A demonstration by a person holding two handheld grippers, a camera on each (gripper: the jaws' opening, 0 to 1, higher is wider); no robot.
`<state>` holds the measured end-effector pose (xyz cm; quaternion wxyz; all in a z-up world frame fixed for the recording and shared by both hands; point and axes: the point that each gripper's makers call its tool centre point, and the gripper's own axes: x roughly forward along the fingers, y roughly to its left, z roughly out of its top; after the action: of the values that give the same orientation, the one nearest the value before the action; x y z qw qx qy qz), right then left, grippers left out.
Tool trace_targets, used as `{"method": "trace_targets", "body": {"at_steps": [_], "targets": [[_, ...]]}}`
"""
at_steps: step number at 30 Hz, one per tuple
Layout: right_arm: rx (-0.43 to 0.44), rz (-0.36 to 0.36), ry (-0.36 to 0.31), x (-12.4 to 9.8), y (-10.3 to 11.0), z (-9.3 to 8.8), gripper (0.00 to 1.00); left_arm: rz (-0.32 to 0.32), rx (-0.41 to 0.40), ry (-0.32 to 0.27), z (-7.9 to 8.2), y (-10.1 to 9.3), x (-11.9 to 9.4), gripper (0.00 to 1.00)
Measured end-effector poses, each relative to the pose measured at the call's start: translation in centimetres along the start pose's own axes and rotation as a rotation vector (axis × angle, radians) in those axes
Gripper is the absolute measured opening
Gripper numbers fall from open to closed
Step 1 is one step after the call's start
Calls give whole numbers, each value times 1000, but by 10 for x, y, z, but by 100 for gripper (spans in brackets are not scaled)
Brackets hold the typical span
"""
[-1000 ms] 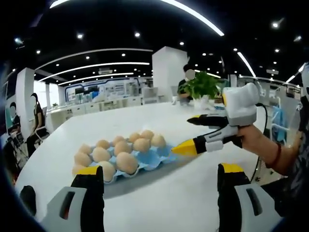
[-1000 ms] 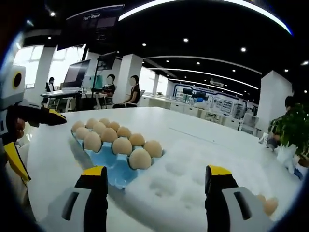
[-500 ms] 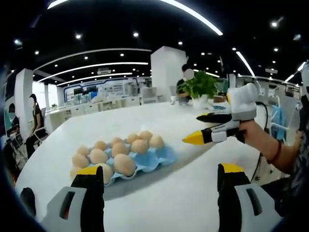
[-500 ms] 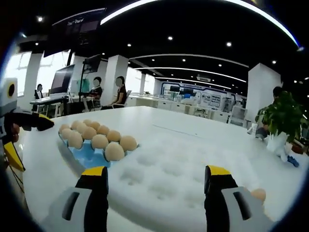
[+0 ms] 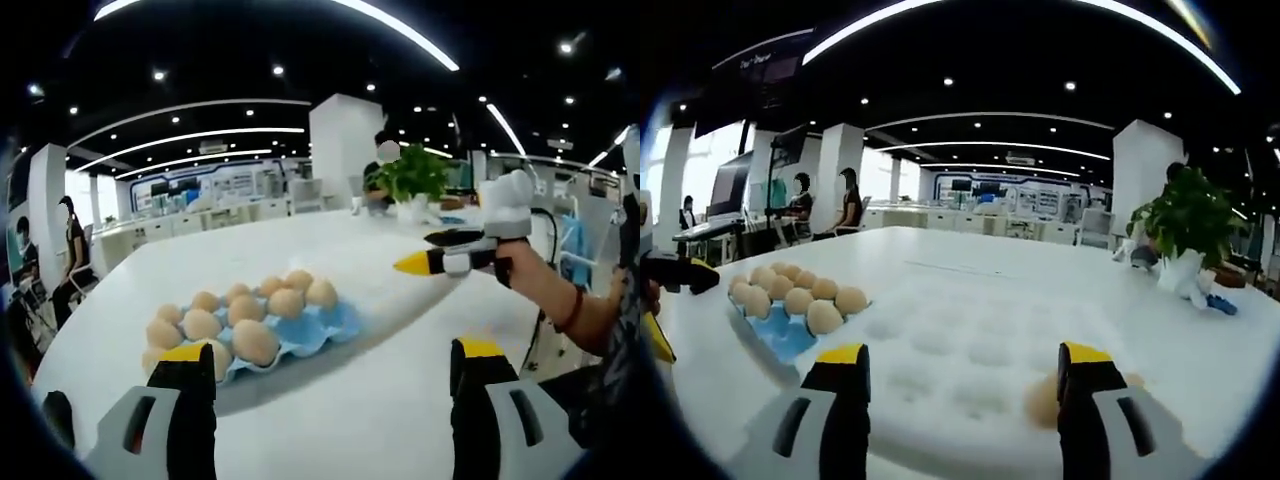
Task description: Place the egg into an empty slot of the egg tray after lifting it from the table, then release the egg inside the slot.
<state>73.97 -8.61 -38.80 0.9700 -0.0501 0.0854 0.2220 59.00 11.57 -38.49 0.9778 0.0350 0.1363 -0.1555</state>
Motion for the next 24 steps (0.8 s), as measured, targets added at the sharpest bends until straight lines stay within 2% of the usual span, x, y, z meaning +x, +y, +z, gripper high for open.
{"method": "trace_targets", "body": {"at_steps": [6,17,24], "targets": [[27,-40,-2,-4,-22,-3,75,1,3,2,0,0,1,100],[42,-64,10,-6,-37,-9,71,-6,5,9,0,-3,4,99],[59,-69,22,-6,-42,-16,59,-6,6,10,-1,-4,4,99]]}}
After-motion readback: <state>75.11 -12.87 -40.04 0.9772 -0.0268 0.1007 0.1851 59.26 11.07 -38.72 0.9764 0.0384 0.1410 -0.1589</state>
